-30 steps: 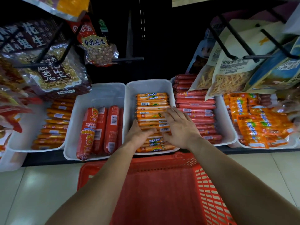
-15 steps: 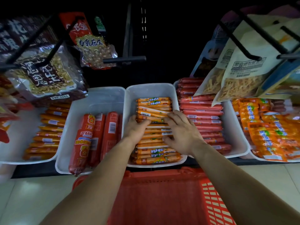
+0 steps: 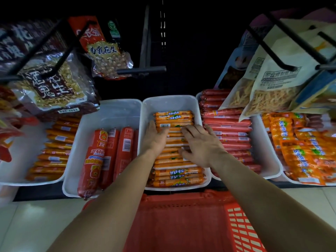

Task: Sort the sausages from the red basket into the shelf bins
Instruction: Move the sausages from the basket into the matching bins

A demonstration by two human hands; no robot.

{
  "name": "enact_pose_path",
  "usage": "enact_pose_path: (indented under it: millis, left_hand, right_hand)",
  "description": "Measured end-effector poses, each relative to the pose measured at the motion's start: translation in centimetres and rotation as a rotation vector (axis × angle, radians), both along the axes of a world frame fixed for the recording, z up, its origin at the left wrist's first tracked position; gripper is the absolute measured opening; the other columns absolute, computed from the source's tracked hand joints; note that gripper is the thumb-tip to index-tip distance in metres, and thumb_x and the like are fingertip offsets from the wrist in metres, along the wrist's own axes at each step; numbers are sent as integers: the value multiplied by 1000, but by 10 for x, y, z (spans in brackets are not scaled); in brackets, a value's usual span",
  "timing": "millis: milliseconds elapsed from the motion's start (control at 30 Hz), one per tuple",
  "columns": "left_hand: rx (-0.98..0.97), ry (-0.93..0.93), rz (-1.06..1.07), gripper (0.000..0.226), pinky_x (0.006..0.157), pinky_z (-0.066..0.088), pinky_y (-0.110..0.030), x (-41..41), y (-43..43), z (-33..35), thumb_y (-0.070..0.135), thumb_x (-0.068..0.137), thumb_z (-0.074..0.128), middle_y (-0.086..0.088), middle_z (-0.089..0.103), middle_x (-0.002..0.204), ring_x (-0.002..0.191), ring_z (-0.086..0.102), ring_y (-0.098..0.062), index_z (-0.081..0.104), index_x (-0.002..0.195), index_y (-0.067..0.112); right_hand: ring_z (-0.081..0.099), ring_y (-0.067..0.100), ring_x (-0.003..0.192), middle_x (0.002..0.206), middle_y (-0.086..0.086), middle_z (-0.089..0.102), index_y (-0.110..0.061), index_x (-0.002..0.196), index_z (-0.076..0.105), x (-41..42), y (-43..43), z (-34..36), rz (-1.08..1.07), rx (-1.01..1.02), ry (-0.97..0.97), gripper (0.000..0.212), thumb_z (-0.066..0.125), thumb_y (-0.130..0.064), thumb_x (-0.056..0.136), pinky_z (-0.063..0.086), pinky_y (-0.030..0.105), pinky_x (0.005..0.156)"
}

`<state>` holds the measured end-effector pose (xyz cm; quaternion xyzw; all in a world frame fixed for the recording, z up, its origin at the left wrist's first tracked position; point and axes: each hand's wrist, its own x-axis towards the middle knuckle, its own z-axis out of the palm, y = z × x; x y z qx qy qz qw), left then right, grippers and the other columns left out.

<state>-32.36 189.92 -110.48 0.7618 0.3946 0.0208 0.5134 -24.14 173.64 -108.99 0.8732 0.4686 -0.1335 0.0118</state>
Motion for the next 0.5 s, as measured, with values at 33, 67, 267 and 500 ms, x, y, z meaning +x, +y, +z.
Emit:
enact_pose_path:
  millis: [33, 67, 267, 500]
  left_hand:
    - [-17, 4, -2, 40, 94, 51, -51, 5, 3, -2, 58, 89, 50, 9, 63, 119, 105, 64, -20, 47, 127, 46]
    - [-32, 4, -21, 35, 94, 52, -50, 9, 5, -5, 57, 91, 49, 10, 65, 115, 101, 65, -19, 48, 125, 49]
    - [-46, -53, 42, 23, 72, 51, -34, 19, 10, -7, 42, 95, 51, 5, 69, 99, 84, 68, -16, 55, 117, 35]
    - [-54, -73, -22, 36, 92, 51, -46, 24, 10, 1, 47, 88, 49, 2, 66, 111, 98, 66, -22, 52, 122, 35]
  right_hand:
    - [9, 20, 149, 162, 0, 15, -19, 157, 13, 0, 0, -1, -4, 6, -1, 83, 30, -67, 92, 5, 53, 122]
    - [9, 20, 149, 162, 0, 15, -19, 157, 13, 0, 1, -1, -10, 14, 1, 83, 31, -67, 92, 5, 53, 122]
    - [12, 20, 148, 161, 1, 21, -19, 156, 18, -7, 3, -6, -66, 73, -7, 84, 36, -66, 89, 15, 51, 120]
    - [11, 19, 149, 161, -1, 21, -21, 156, 20, -5, 3, -6, -72, 83, -7, 84, 36, -67, 88, 12, 51, 121]
